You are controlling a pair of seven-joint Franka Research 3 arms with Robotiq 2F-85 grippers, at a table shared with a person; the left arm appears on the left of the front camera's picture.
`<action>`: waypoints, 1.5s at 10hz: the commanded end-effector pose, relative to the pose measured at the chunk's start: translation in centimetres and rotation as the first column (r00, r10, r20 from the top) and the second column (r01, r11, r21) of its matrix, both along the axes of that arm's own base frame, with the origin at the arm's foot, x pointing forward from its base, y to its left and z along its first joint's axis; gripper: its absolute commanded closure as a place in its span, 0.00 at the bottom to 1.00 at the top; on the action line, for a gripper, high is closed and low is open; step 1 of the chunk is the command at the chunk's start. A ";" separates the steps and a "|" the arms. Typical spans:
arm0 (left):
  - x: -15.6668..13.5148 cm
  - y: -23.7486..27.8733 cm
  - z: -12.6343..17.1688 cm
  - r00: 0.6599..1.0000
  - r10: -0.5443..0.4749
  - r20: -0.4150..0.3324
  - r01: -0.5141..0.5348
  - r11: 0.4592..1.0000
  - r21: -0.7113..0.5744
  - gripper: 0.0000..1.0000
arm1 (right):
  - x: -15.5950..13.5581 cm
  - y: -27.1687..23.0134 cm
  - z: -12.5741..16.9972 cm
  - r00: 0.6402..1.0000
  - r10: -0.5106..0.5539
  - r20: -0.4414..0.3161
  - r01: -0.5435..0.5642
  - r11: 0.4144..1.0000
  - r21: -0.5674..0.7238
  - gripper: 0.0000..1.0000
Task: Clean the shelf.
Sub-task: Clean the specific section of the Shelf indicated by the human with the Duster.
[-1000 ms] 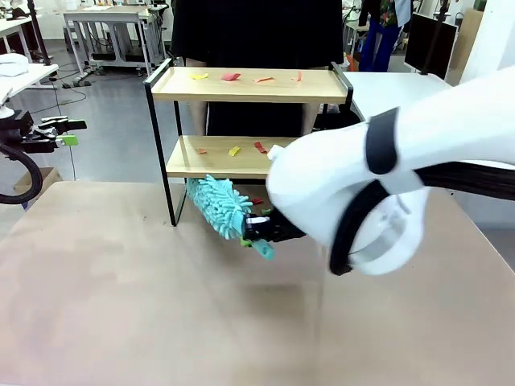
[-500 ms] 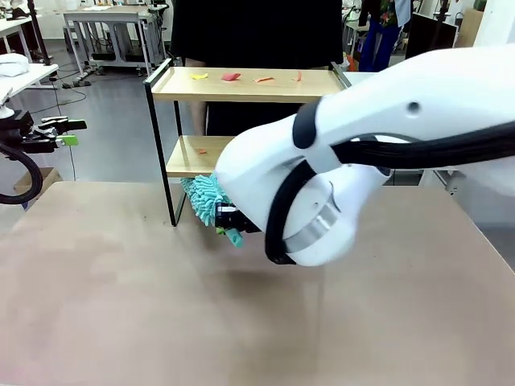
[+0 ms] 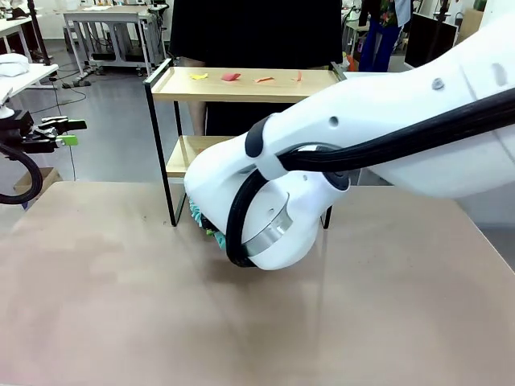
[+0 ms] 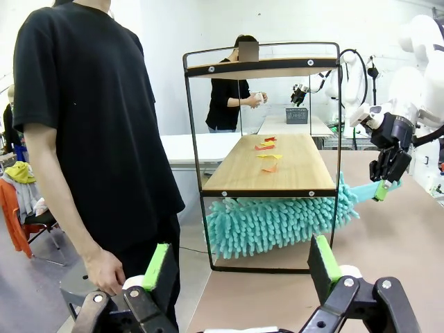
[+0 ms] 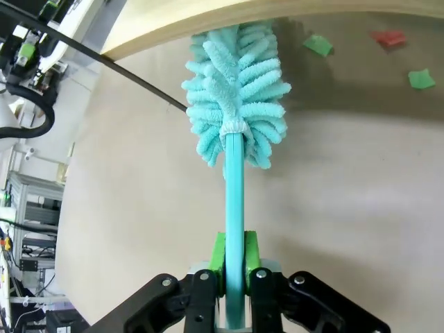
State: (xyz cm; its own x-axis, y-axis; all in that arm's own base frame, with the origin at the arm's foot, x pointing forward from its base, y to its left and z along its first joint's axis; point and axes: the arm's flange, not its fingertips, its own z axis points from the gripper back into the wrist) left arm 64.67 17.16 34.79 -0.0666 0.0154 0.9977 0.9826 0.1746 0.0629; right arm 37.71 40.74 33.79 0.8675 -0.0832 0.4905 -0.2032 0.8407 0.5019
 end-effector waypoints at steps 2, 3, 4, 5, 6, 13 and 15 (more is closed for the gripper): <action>-0.2 0.0 0.2 1.000 -0.002 0.014 0.002 1.000 0.005 0.00 | -0.1 1.2 -2.5 0.996 -0.076 0.040 0.075 0.997 0.010 0.87; -0.2 0.0 0.2 1.000 -0.002 0.014 0.002 1.000 0.005 0.00 | 0.3 1.8 -2.8 0.995 -0.087 0.038 0.087 0.996 0.008 0.87; -0.2 0.0 0.2 1.000 -0.002 0.014 0.002 1.000 0.005 0.00 | 0.6 2.4 -3.1 0.994 -0.103 0.044 0.104 0.995 -0.006 0.87; -0.2 0.0 0.2 1.000 -0.002 0.014 0.002 1.000 0.005 0.00 | 1.0 2.9 -3.5 0.993 -0.112 0.043 0.113 0.993 -0.021 0.87; -0.2 0.0 0.2 1.000 -0.002 0.014 0.002 1.000 0.005 0.00 | 1.3 3.2 -3.6 0.991 -0.127 0.038 0.128 0.992 -0.020 0.87; -0.2 0.0 0.2 1.000 -0.002 0.014 0.002 1.000 0.005 0.00 | 1.3 1.9 -5.3 0.995 -0.097 0.012 0.098 0.995 -0.026 0.87; -0.2 0.0 0.2 1.000 -0.002 0.014 0.002 1.000 0.005 0.00 | 1.3 2.1 -5.3 0.996 -0.092 0.009 0.092 0.995 -0.026 0.87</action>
State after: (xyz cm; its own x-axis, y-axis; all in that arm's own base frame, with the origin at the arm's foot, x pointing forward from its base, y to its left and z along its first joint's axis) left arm 64.67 17.17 34.78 -0.0666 0.0154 0.9977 0.9826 0.1747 0.0628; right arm 38.97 42.81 28.43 0.8536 -0.1492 0.4992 -0.1280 0.8687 0.4785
